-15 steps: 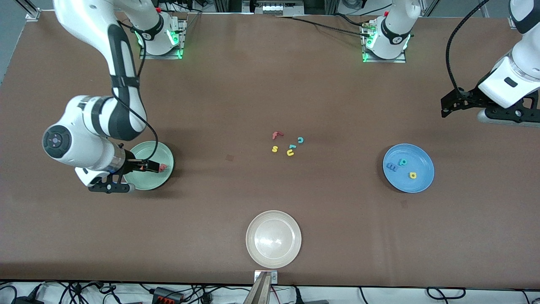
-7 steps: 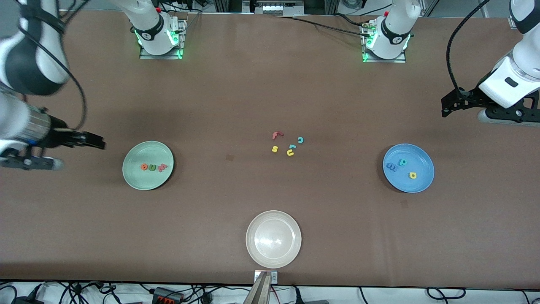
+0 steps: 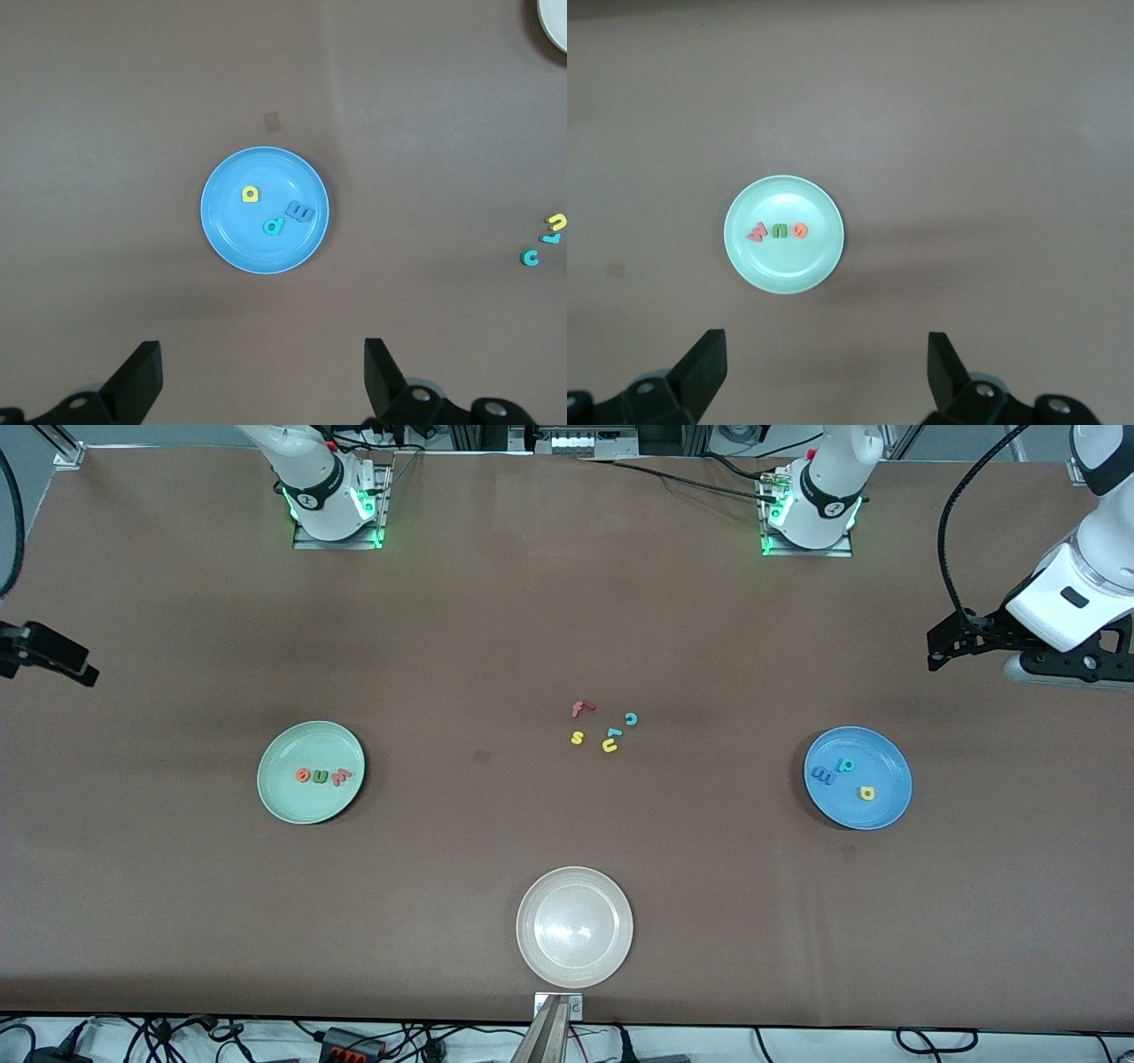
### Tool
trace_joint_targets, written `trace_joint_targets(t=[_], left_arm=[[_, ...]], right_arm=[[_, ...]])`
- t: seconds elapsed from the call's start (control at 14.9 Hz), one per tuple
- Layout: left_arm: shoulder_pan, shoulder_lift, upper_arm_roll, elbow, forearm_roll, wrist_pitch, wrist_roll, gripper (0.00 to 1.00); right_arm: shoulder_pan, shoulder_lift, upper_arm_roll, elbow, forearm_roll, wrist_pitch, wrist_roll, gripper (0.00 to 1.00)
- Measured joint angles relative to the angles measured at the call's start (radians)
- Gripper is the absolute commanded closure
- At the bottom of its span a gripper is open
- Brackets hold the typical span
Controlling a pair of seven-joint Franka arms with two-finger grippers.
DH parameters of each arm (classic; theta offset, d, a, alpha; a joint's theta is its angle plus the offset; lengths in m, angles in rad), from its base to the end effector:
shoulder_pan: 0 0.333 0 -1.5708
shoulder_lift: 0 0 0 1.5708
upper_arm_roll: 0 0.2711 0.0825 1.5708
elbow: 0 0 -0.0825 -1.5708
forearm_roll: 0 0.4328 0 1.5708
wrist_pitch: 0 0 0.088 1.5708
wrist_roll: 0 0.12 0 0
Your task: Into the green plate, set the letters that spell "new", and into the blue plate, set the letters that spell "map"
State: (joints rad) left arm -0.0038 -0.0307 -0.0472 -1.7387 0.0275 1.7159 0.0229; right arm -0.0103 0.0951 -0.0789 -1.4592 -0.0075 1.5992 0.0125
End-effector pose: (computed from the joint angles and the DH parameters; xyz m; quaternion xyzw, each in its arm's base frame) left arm 0.6025 -0.0281 0.5098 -0.9991 0.0389 -0.0041 0.0143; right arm 0.6301 -0.0552 0.5689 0.9984 -0.0505 0.0223 0.0083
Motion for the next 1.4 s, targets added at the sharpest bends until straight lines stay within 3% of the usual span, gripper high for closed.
trace_joint_targets(t=[0.54,0.94,1.4], left_arm=[[0.0,0.0,0.0,0.001,0.006,0.0,0.003,0.0],[0.0,0.0,0.0,0.001,0.007,-0.001,0.004,0.0],[0.0,0.0,0.0,0.001,0.007,-0.002,0.004,0.0]], right_arm=[[-0.04,-0.029,0.004,0.027,-0.006,-0.077,-0.068,0.0],[-0.04,-0.089,0.013,-0.096,-0.007,0.023,-0.068,0.0],[-0.04,-0.117,0.014,-0.123,-0.009,0.029,-0.068,0.0]])
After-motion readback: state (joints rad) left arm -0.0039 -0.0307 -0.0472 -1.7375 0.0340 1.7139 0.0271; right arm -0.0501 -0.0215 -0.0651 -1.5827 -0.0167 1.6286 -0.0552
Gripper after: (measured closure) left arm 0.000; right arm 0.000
